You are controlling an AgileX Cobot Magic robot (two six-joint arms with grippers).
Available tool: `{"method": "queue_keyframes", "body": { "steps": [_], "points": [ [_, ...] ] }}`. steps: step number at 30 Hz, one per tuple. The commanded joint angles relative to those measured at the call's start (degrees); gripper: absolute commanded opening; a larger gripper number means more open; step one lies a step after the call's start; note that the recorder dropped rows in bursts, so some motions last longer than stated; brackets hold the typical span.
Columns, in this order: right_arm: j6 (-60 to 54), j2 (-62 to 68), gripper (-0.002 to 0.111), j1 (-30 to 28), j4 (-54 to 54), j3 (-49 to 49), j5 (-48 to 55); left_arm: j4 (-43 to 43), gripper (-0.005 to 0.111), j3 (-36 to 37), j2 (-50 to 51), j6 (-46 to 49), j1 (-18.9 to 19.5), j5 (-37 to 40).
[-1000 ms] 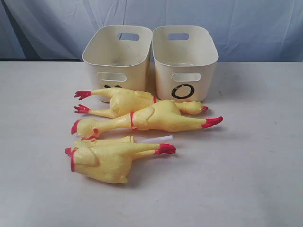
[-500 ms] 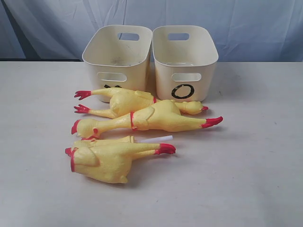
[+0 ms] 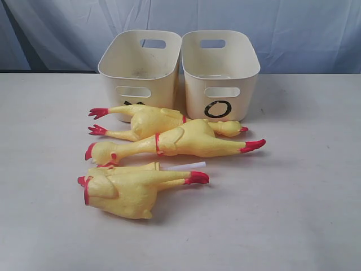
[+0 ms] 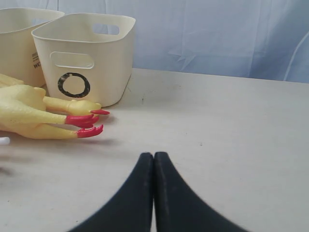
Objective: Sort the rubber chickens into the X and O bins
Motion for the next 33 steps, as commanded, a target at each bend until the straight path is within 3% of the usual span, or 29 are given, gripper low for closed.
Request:
{"method": "queue_keyframes", "body": {
  "steps": [1,26,29,33],
  "points": [
    [-0.25,-0.3,-0.001,0.18,0.23,0.2,-0.43,-0.16,0.0,0.18,-0.33,-0.07,-0.13,-0.29],
    [-0.25,-0.3,-0.001,0.18,4.8,0.2,-0.43,-0.03,0.0,0.18,-0.33,-0.07,-0.13,-0.29],
    [-0.25,-0.3,-0.001,0.18,4.8,0.2,-0.43,4.05,0.0,0.18,-0.33,-0.18,-0.13,-1.59],
    [-0.25,-0.3,-0.001,0.18,4.8,0.2,-0.43,-8.16,0.0,0.18,-0.33,-0.46,-0.13,-8.66]
  ]
}}
